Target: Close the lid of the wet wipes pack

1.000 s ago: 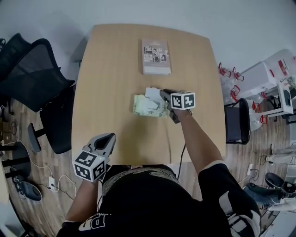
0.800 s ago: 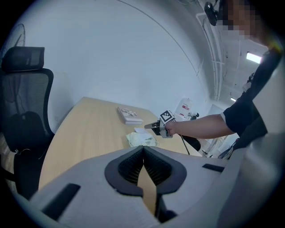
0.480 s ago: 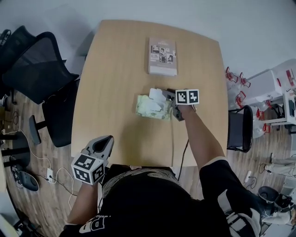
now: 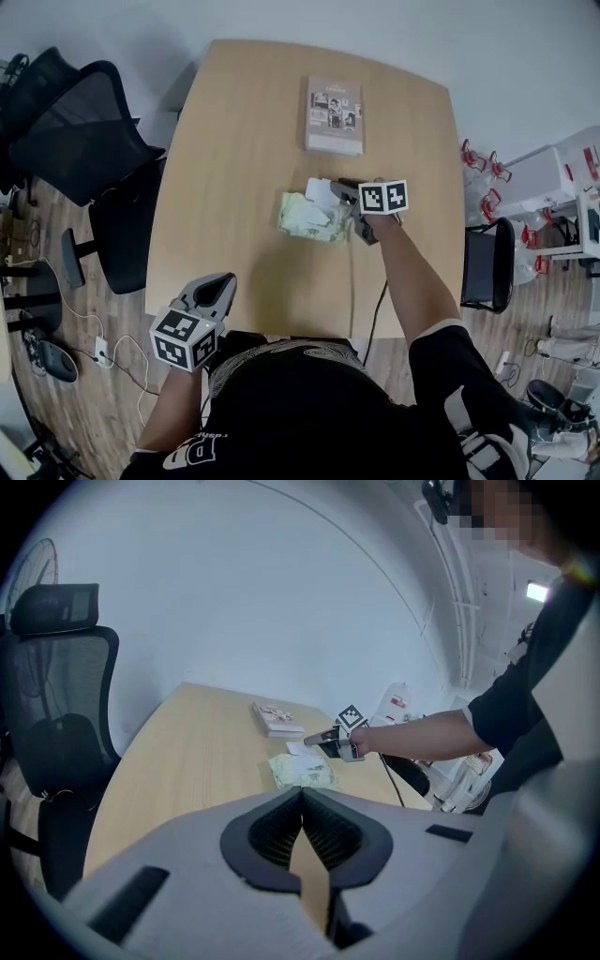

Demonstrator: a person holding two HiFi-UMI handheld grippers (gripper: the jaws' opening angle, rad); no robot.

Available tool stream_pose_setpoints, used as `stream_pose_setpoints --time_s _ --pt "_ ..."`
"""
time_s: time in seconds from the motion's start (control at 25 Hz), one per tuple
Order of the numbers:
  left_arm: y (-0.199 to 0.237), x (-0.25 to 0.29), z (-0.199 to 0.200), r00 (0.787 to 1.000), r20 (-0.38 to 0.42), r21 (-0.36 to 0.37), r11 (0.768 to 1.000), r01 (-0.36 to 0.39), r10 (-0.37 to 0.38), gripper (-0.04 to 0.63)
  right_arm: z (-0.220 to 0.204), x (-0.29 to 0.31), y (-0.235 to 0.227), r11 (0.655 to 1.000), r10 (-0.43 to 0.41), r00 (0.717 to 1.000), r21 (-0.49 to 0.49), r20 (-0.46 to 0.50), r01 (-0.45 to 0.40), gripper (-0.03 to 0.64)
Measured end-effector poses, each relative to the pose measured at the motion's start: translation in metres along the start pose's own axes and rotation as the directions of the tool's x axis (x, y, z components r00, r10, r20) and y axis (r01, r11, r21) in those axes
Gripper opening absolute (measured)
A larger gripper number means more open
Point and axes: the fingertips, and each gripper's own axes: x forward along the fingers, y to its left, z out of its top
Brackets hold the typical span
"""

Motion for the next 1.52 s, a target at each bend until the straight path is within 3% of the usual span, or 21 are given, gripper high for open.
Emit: stream_pose_setpoints --time_s 0.24,0.44,0.8,0.96,1.16,1.24,1.52 --pt "-0.006 0.001 0.002 1.000 0.013 0.014 1.000 0.016 -0.016 0.018 0.012 -0.018 0.019 0.989 0.009 1.000 -0.145 -0.006 -0.010 0.101" --pt "-0.011 0.003 0.006 0.999 0.030 0.010 0.999 0.036 -0.036 0.018 0.009 -0.033 0.040 0.948 -0.014 0.998 -0.320 -0.062 -0.007 0.095" --pt "-0.025 0.004 0.005 0.998 0.024 0.035 0.998 0.061 -0.061 0.018 -0.006 -0.044 0.059 0.796 -0.125 0.985 -0.605 -0.120 0.027 0.064" --pt "-0.026 0.001 0.002 0.998 0.023 0.037 0.997 0.063 -0.064 0.018 -0.011 -0.044 0.069 0.680 -0.189 0.972 -0.733 -0.141 0.026 0.064" --pt "-0.028 -0.001 0.000 0.998 0.021 0.039 0.997 0.066 -0.067 0.018 -0.014 -0.045 0.080 0.511 -0.287 0.943 -0.860 -0.171 -0.001 0.050" --pt "-0.029 -0.002 -0.001 0.997 0.020 0.039 0.997 0.067 -0.068 0.018 -0.016 -0.042 0.085 0.487 -0.294 0.939 -0.873 -0.180 -0.015 0.049" --pt "-0.029 -0.005 -0.004 0.998 0.021 0.037 0.997 0.064 -0.064 0.018 -0.017 -0.033 0.100 0.481 -0.274 0.944 -0.876 -0.184 -0.031 0.048"
